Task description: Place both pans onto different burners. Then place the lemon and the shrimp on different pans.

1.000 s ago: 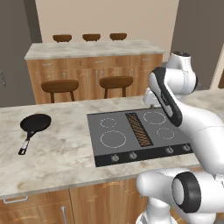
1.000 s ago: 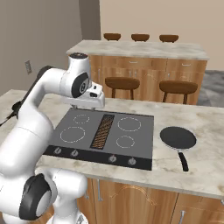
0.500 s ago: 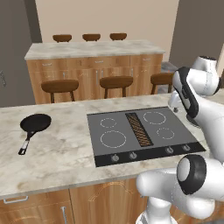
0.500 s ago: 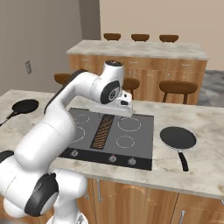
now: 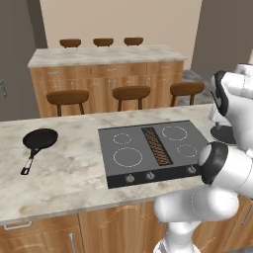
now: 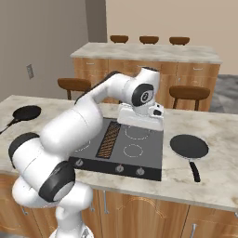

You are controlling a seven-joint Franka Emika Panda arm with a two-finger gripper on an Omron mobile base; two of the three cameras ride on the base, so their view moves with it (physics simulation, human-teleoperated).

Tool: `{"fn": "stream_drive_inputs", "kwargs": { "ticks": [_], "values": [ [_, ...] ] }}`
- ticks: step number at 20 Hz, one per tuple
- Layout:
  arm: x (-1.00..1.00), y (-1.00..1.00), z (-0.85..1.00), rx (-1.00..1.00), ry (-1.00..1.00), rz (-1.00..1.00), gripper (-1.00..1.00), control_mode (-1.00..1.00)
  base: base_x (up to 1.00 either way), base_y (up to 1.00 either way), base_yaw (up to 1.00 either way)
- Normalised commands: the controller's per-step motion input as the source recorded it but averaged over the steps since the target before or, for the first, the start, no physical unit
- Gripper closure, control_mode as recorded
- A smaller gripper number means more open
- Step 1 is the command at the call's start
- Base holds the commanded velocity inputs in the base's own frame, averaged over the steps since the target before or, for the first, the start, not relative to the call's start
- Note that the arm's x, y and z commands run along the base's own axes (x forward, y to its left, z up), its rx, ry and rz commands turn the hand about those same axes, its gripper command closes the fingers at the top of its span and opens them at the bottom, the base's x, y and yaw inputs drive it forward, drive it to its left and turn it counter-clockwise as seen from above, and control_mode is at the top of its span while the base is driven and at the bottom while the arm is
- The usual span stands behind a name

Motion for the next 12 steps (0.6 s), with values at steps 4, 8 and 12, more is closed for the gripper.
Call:
{"fn": "stream_drive_inputs", "kwargs": {
  "ticks": [4,8,12],
  "values": [
    [0.01,-0.64,-0.45,0.0,0.08,0.0,-1.0,-1.0,0.0,0.0,0.0],
    [0.0,-0.7,-0.47,0.0,0.0,0.0,-1.0,-1.0,0.0,0.0,0.0],
    [0.0,-0.62,-0.37,-0.03,0.0,0.0,-1.0,-1.0,0.0,0.0,0.0]
  ]
}}
